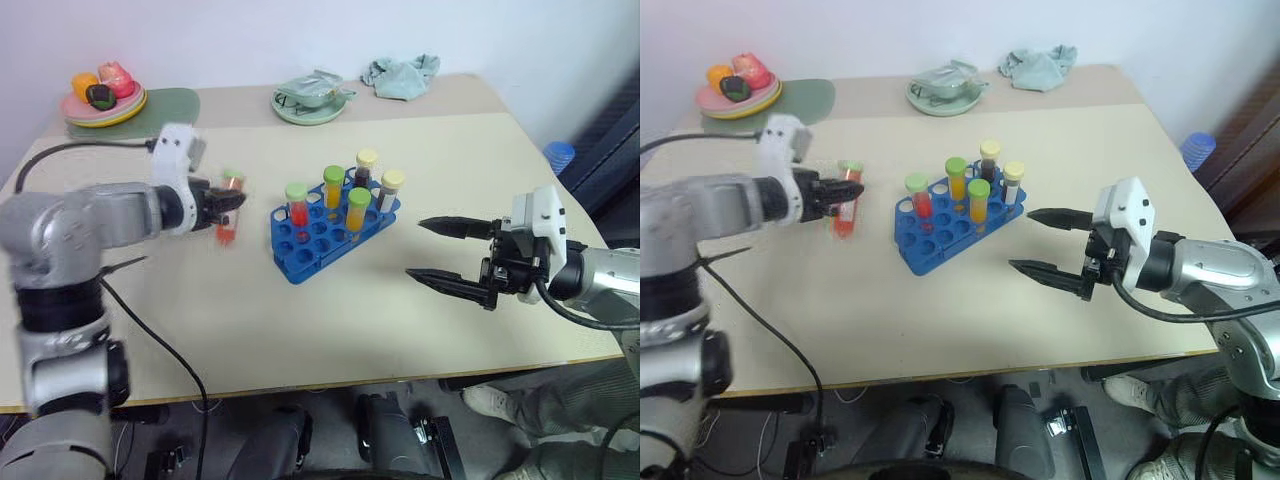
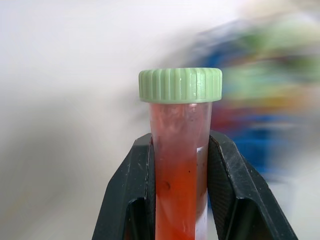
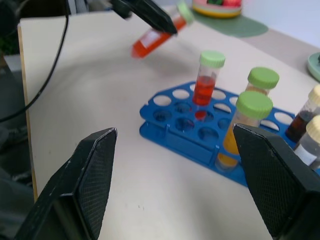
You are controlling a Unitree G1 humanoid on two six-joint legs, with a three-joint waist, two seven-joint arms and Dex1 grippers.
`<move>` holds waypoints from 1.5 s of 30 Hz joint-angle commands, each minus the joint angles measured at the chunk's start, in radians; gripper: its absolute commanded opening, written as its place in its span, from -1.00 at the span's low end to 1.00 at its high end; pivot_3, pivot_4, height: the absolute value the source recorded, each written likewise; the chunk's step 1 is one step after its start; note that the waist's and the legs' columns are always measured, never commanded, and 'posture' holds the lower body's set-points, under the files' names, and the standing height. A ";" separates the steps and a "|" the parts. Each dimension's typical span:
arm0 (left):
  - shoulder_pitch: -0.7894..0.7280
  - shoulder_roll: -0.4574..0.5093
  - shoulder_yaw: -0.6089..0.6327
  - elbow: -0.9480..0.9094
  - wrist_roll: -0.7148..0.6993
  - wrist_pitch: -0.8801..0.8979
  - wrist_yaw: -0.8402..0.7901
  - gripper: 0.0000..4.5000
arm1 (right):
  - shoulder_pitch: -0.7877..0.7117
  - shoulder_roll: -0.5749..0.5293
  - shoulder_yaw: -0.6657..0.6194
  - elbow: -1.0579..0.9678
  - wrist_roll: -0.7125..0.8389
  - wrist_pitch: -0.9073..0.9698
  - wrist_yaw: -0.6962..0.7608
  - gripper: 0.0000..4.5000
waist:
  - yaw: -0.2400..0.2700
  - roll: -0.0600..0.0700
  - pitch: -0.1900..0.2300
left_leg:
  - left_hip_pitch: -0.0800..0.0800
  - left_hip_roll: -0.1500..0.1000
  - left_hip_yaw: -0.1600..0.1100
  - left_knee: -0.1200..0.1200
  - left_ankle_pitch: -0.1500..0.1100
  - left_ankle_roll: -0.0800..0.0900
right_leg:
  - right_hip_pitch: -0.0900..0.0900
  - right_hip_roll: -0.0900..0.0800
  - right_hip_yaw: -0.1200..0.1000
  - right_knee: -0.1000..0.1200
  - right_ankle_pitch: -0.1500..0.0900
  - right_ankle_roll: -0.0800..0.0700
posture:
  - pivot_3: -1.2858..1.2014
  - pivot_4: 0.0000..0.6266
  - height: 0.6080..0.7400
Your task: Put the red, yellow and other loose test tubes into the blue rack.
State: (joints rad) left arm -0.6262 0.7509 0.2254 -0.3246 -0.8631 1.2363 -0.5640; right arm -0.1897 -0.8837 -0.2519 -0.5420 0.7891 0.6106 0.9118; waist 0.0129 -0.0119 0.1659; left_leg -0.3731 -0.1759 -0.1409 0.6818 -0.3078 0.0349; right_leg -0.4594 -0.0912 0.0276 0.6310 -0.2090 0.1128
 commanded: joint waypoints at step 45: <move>0.132 -0.581 -0.317 0.665 0.630 -1.425 -0.277 -0.66 | 0.268 0.024 -0.194 -0.269 0.106 0.092 -0.293 0.68 | 0.028 0.002 -0.002 | 0.001 0.000 0.000 0.002 -0.004 0.007 | 0.009 -0.001 -0.003 -0.012 0.002 0.003 | 0.03 -0.52 1.00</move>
State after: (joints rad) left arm -0.5018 0.1593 -0.1032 0.3262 -0.2482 -0.1746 -0.8633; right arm 0.0707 -0.8483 -0.4033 -0.7735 0.8771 0.7056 0.6121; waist 0.0413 -0.0100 0.1644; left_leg -0.3715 -0.1758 -0.1412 0.6836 -0.3115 0.0418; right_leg -0.4497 -0.0921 0.0248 0.6193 -0.2066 0.1159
